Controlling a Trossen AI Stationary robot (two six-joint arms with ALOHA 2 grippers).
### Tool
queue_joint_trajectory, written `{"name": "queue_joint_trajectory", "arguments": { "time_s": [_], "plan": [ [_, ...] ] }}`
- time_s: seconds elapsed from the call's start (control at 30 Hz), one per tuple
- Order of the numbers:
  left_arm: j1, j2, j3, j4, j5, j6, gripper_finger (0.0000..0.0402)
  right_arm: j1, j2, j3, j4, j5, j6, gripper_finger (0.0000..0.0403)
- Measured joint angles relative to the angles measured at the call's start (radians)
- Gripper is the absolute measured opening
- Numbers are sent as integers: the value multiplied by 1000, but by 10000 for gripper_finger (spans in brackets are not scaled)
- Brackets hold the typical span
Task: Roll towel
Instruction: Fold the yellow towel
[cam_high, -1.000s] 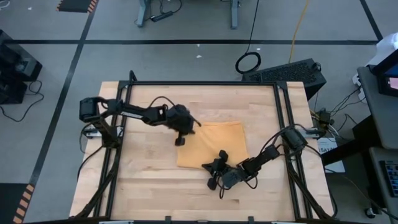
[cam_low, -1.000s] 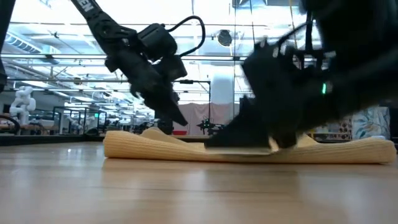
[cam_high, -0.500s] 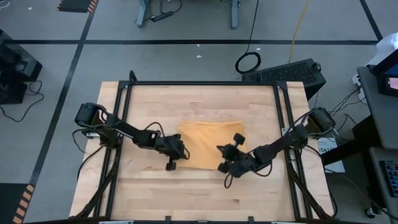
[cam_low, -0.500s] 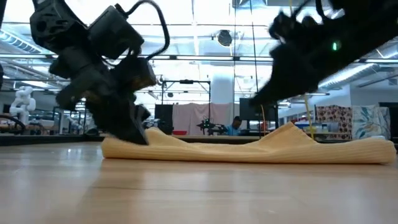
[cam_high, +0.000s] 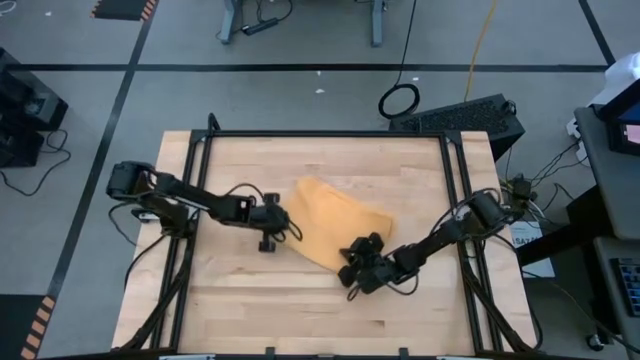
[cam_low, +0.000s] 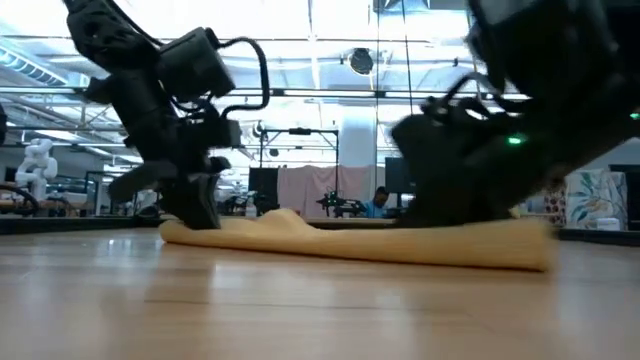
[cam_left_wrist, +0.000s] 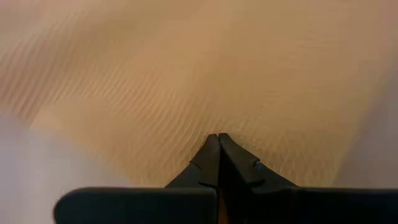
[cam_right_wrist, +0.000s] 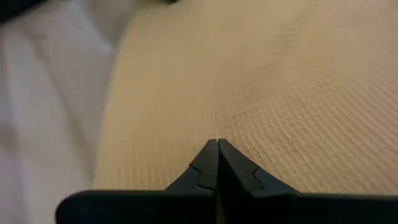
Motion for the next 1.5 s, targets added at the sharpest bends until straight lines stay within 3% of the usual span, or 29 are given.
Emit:
{"name": "queue_joint_trajectory", "arguments": {
  "time_s": [0.13,0.27,0.33,0.43,0.57,0.77,0.97,1.2,1.5],
  "plan": [
    [72,-132,0,-102,-25,49,6,7,84,137,-12,9,-39,0],
    [99,-279,21,-67,-26,41,6,-2,75,244,-69,-13,-180,0],
    [102,-337,22,-77,-23,-17,6,-16,30,302,-171,-22,-253,0],
    [79,-431,26,-56,86,-150,6,-37,-31,391,-337,-42,-358,0],
    [-27,-466,8,-51,168,-316,6,-31,-79,428,-486,-36,-483,0],
    [-234,-379,-8,34,91,-428,6,-15,-89,369,-664,10,-386,0],
    [-326,-219,-10,53,31,-493,6,6,-70,242,-651,-18,-95,0],
    [-291,-19,-7,21,-179,-467,6,18,-13,218,-605,-98,89,0],
    [-139,29,-8,18,-457,-336,6,61,17,216,-316,-141,153,0]
  ]
}}
